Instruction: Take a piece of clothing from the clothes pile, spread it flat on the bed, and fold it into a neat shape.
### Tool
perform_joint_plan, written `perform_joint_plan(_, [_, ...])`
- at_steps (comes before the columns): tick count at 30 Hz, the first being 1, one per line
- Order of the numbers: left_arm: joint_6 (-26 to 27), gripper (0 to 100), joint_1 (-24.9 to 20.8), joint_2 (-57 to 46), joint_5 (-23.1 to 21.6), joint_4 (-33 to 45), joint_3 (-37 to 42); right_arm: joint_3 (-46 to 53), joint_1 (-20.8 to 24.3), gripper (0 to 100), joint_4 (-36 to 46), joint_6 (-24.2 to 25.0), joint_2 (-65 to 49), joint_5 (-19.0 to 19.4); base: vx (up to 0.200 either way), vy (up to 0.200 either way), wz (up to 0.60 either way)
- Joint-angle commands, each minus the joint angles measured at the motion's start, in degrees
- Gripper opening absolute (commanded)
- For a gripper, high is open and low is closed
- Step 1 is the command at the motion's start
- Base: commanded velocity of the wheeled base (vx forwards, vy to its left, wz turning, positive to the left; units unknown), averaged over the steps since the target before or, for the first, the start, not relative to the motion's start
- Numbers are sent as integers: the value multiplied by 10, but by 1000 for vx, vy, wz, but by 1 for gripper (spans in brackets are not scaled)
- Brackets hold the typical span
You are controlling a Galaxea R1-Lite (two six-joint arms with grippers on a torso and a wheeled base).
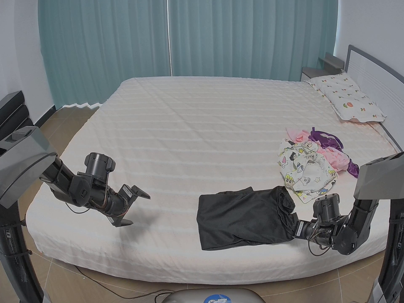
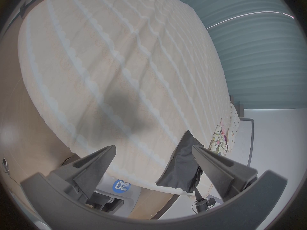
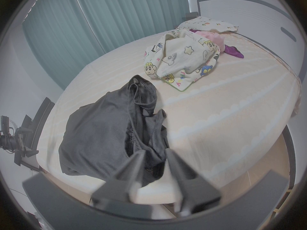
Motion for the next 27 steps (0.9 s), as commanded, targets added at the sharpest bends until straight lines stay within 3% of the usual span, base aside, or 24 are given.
perform_joint_plan(1, [0, 100, 0, 1, 0, 0, -1, 3, -12, 100, -3, 6, -7, 0, 0, 0, 0])
perform_joint_plan(6, [1, 100, 0, -1, 0, 0, 1, -6, -32, 100, -26, 31, -16, 14, 0, 0, 0])
perform_joint_plan(9, [3, 100, 0, 0, 0, 0, 1, -32, -40, 100, -35, 49, -16, 37, 200, 0, 0])
perform_joint_plan(16, [2, 100, -1, 1, 1, 0, 1, -106, -43, 100, -26, 61, 14, 49, 171, 0, 0])
perform_joint_plan(27, [3, 100, -1, 2, 1, -1, 1, -243, -31, 100, 76, 70, 81, 80, 0, 0, 0])
